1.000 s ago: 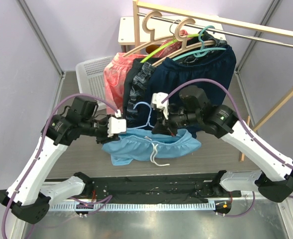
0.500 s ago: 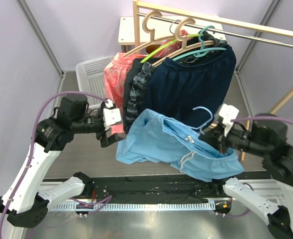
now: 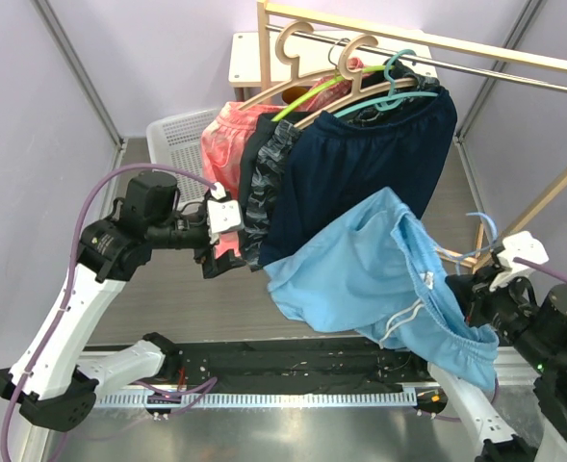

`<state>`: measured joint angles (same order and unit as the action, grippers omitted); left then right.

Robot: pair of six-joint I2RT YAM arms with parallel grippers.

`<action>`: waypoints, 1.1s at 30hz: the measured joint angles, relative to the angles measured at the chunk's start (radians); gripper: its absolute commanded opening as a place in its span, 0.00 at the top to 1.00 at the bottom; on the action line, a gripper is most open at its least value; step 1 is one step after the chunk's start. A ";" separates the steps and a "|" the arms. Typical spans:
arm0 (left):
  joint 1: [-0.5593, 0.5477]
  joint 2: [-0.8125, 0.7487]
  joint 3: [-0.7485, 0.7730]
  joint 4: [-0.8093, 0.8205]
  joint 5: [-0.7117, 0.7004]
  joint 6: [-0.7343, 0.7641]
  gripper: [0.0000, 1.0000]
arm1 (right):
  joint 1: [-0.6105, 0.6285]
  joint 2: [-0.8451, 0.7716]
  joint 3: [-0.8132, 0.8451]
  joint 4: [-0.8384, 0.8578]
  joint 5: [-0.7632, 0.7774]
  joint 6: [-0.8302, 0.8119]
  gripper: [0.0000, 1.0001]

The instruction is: Place the shorts on the hanger

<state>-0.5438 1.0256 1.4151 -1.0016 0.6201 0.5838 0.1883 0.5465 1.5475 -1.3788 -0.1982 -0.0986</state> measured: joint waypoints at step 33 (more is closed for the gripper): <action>0.000 -0.026 -0.121 0.003 0.077 -0.084 0.00 | -0.380 0.356 0.117 0.468 0.289 0.386 0.99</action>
<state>-0.5442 0.9993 1.2938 -0.9985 0.6968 0.5003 -0.1921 0.9028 1.6646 -0.9108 0.0906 0.2878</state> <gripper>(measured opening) 0.996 0.048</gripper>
